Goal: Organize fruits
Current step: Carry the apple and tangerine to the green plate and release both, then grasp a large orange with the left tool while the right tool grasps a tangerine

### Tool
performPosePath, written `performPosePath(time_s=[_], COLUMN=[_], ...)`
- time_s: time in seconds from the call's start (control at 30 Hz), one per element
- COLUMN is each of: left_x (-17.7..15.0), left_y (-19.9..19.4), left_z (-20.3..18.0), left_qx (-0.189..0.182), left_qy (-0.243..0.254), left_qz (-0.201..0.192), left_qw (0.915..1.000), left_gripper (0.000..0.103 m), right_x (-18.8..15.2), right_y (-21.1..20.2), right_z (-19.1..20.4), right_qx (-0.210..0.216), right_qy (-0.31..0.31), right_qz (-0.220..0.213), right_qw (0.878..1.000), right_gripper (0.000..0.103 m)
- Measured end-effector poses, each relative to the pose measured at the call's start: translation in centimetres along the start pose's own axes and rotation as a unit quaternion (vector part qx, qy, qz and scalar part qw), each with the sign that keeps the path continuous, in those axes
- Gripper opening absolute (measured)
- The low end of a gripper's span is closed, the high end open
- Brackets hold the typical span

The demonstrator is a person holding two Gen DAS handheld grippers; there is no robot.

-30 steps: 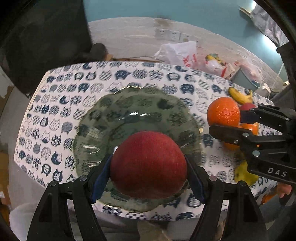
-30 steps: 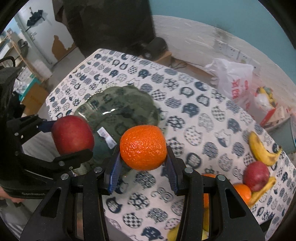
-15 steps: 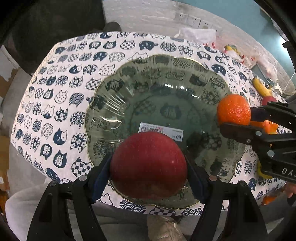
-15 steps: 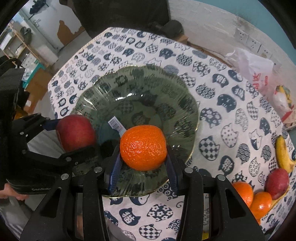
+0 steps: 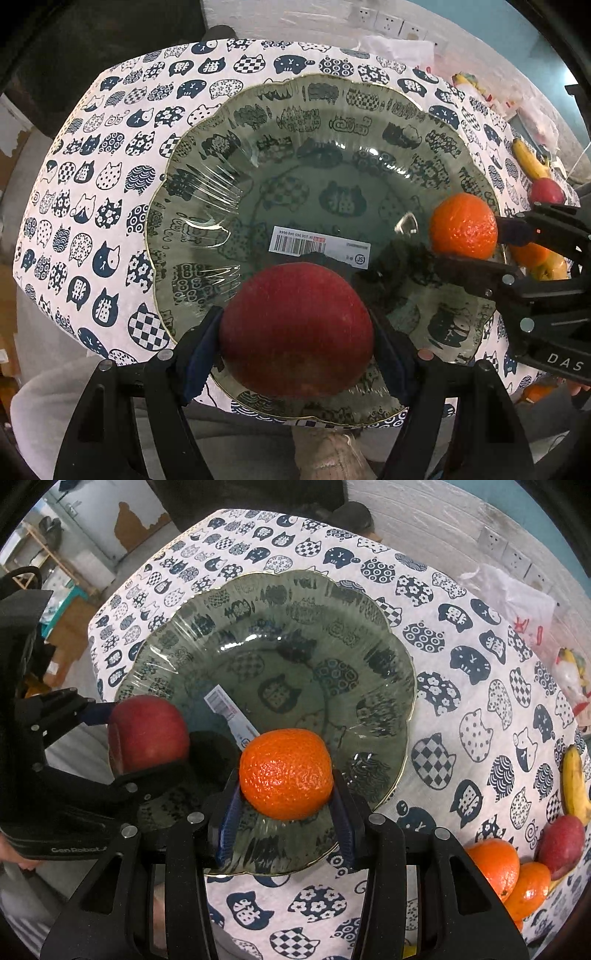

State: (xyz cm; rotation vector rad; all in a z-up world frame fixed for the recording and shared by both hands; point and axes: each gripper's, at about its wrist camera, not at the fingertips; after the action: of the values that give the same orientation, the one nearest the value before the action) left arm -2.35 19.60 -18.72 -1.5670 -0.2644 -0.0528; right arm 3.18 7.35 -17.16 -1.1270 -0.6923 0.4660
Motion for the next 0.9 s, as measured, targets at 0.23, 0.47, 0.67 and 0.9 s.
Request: performPosePath(time_s=[0.23,0.47,0.67,0.9], left_x=[0.0,0.0,-0.1,-0.1], left_y=[-1.2,-1.3,-1.7,-2.0], left_z=[-1.2,-0.6,-0.8,-0.8], left_qx=[0.032,0.036,0.036,0.036], left_qy=[0.034,0.03,0.03,0.03], left_qz=[-0.022,-0.022,-0.027,-0.032], left_qw=[0.9987,0.9987,0.9985,0.9984], left_gripper=[0.079,0.08,0.08,0.08], right_x=[0.1,0.2,0.2,0.1], right_y=[0.5,0.2,0.2,0.2], right_z=[0.0,0.1,0.2,0.4], right_qx=[0.003,0.007,0.007,0.013], right_qy=[0.0,-0.002,-0.005,-0.011], right_qz=[0.0,-0.007,-0.006,-0.01], right_qw=[1.0,1.0,1.0,1.0], right_gripper=[0.044,0.044,0.044,0.045])
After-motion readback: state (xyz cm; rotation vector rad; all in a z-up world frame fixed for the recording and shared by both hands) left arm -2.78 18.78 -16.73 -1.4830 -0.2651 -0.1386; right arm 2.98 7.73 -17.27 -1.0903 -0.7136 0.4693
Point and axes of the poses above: each gripper's, at about its wrist camera, not at the fingertips, and y roughly the way its jaws point, z to its left, x to its top, and after that the axes turned 4 degrees about y, right-handed
